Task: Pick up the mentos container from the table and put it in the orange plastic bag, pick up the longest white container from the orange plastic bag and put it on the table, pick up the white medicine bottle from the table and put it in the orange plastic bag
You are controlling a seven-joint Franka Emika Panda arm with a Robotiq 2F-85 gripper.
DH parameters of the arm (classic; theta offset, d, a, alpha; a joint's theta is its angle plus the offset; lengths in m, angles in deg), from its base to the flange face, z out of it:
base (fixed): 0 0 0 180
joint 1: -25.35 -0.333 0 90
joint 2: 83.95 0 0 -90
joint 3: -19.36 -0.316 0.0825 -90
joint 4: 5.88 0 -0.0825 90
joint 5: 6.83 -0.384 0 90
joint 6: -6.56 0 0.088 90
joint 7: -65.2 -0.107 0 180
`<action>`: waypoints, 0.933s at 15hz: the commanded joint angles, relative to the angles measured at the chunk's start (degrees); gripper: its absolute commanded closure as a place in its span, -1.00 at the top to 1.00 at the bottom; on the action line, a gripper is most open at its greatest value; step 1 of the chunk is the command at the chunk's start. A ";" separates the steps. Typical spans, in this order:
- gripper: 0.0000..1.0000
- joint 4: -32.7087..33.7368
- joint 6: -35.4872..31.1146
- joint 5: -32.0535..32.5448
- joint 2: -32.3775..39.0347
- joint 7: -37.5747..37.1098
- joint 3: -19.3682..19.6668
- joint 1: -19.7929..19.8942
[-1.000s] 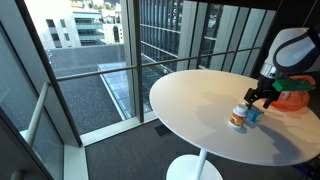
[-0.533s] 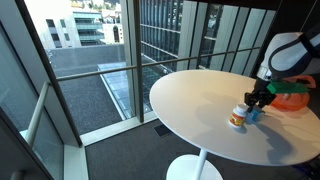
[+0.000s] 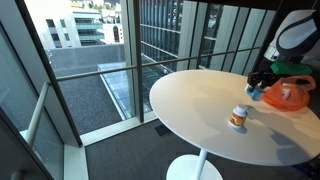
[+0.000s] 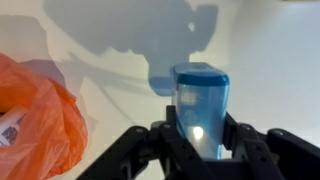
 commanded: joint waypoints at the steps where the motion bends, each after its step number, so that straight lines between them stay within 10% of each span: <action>1: -0.65 1.33 2.69 0.21 -4.36 -1.15 1.41 2.05; 14: -0.65 3.25 5.05 -0.64 -10.05 -1.04 7.53 11.23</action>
